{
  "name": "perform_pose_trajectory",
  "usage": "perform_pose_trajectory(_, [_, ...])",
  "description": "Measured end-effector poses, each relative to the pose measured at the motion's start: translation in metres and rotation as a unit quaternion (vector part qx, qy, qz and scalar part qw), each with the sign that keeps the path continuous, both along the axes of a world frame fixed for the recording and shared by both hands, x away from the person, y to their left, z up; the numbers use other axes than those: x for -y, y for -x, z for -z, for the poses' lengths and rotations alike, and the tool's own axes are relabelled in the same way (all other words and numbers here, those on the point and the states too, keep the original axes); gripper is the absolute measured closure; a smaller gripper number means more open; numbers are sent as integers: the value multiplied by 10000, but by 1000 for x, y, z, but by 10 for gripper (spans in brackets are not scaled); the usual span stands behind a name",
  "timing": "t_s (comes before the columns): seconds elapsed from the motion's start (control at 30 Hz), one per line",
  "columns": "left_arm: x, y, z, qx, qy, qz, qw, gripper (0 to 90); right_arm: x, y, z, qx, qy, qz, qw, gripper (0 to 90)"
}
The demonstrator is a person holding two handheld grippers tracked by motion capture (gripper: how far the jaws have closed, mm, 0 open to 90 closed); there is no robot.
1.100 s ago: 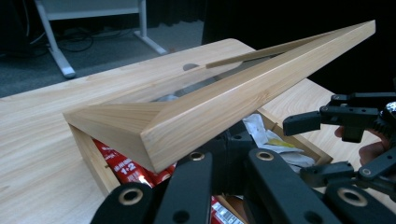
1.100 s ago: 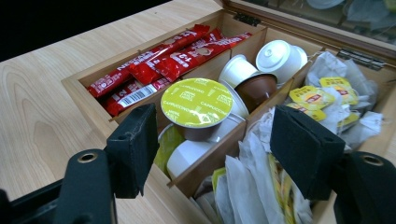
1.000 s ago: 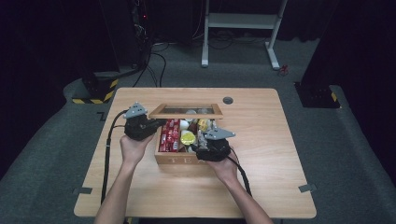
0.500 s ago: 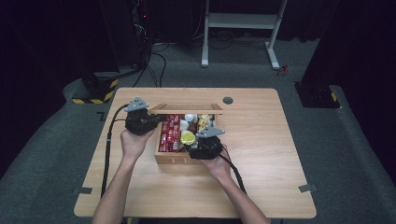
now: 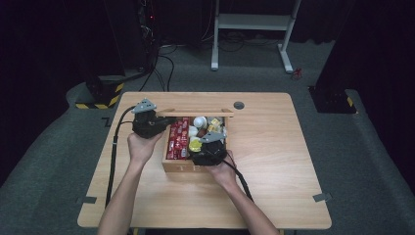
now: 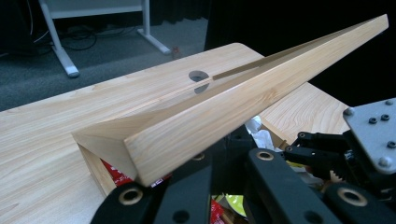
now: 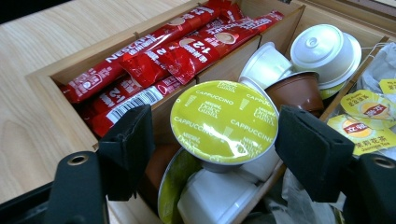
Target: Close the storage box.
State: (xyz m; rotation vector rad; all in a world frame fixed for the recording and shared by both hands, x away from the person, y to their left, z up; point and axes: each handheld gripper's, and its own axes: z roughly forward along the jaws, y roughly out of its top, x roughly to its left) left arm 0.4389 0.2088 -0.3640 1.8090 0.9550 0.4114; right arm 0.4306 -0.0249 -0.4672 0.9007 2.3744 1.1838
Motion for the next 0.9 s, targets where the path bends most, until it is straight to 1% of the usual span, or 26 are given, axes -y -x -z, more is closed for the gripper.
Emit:
perform_pose_trajectory(0.1, [0, 0, 0, -4, -4, 2, 10000, 900, -2, 0, 0, -32, 13, 26, 10000, 321])
perform_pose_trajectory(0.2, [-1, 0, 1, -7, 6, 23, 10000, 900, -2, -1, 1, -59, 63, 49, 10000, 395])
perform_pose_trajectory(0.3, [-1, -1, 2, -31, 39, 21, 10000, 900, -2, -1, 1, -107, 52, 50, 9999, 409])
perform_pose_trajectory(0.33, [-1, -1, 3, -41, 42, 17, 10000, 900, -2, -1, 1, -110, 31, 39, 9999, 427])
perform_pose_trajectory(0.37, [-1, -1, 3, -56, 49, 18, 10000, 900, -1, -1, 0, -124, 11, 40, 9999, 465])
perform_pose_trajectory(0.4, [-1, -1, 3, -59, 49, 18, 10000, 900, -1, 1, -1, 29, 58, 69, 10000, 514])
perform_pose_trajectory(0.47, [-1, -1, 3, -60, 49, 11, 10000, 900, 0, 1, -2, 28, 39, 62, 10000, 519])
perform_pose_trajectory(0.5, [-2, -1, 3, -35, 18, 17, 10000, 900, 0, 1, -2, 34, 49, 42, 10000, 516])
perform_pose_trajectory(0.57, [-2, -1, 3, -37, 22, 19, 10000, 900, 0, 1, -2, 13, 75, 46, 10000, 509])
perform_pose_trajectory(0.6, [-2, -1, 3, -42, 18, 19, 10000, 900, -1, 0, -1, 22, 96, 39, 9999, 500])
perform_pose_trajectory(0.63, [-2, -1, 3, -44, 16, 19, 10000, 900, -2, 0, 0, 13, 134, 36, 9999, 473])
perform_pose_trajectory(0.8, [-2, -2, 2, -43, -23, 21, 10000, 900, -8, -1, 0, 12, 241, 47, 9997, 433])
perform_pose_trajectory(0.9, [-1, -2, 2, -51, -5, 16, 10000, 900, -10, -2, 1, -16, 263, 78, 9996, 412])
